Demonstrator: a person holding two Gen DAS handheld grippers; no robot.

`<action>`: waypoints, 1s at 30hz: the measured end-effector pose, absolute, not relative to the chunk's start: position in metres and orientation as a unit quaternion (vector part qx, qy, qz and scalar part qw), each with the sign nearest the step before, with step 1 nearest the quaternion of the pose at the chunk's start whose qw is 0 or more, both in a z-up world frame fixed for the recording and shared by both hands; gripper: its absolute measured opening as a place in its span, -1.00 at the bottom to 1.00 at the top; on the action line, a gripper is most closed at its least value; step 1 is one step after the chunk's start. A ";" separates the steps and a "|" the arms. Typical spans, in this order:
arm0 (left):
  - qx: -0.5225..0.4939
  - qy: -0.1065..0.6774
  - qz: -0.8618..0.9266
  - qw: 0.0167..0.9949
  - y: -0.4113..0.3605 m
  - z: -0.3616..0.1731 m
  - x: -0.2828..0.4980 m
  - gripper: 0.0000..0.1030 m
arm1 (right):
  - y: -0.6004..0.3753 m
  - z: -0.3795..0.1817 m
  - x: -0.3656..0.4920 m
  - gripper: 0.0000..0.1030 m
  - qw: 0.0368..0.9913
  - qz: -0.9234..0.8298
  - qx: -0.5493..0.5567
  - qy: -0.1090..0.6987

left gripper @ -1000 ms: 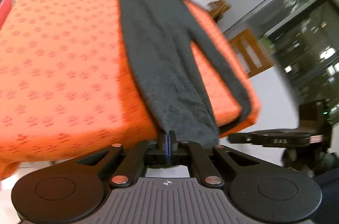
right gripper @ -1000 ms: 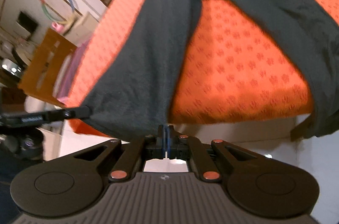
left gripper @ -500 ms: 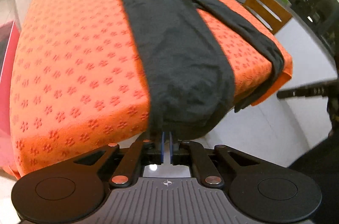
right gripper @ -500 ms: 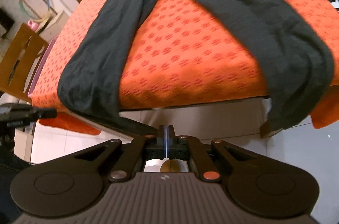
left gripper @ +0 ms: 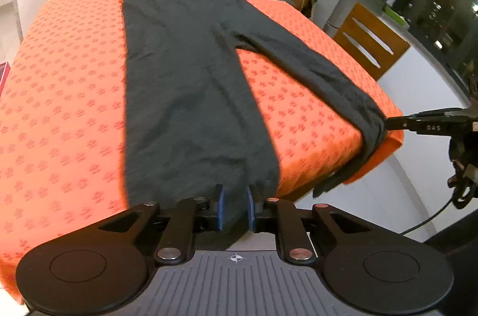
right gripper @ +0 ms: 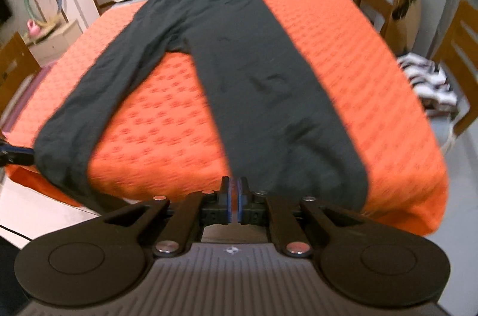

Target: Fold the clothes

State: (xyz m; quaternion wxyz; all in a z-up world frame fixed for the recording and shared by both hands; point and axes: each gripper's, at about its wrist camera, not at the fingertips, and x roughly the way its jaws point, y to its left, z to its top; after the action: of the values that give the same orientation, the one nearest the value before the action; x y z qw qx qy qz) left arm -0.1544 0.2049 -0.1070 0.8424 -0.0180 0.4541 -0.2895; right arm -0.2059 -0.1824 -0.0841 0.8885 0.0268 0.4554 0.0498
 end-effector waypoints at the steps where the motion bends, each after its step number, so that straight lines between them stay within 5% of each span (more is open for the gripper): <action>1: -0.020 0.453 -0.285 0.844 0.197 -0.105 -0.155 -0.57 | -0.189 -0.085 -0.201 -0.74 0.890 0.051 0.018 0.453; 8: -0.035 0.449 -0.243 0.859 0.152 -0.098 -0.162 -0.56 | -0.219 -0.098 -0.171 -0.47 0.892 0.082 -0.055 0.442; 16: -0.060 0.444 -0.179 0.876 0.124 -0.095 -0.174 -0.55 | -0.222 -0.119 -0.156 -0.46 0.875 0.149 -0.102 0.449; 19: -0.068 0.445 -0.156 0.879 0.120 -0.095 -0.176 -0.55 | -0.225 -0.123 -0.159 -0.94 0.875 0.168 -0.105 0.442; 30: -0.072 0.428 -0.096 0.896 0.143 -0.086 -0.158 -0.55 | -0.244 -0.110 -0.182 -0.97 0.877 0.174 -0.099 0.438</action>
State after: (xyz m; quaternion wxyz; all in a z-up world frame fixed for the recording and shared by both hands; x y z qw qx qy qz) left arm -0.1578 0.1428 -0.0857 0.8956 -0.0722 0.4283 -0.0961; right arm -0.1816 -0.2440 -0.1105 0.8766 -0.0986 0.4376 0.1743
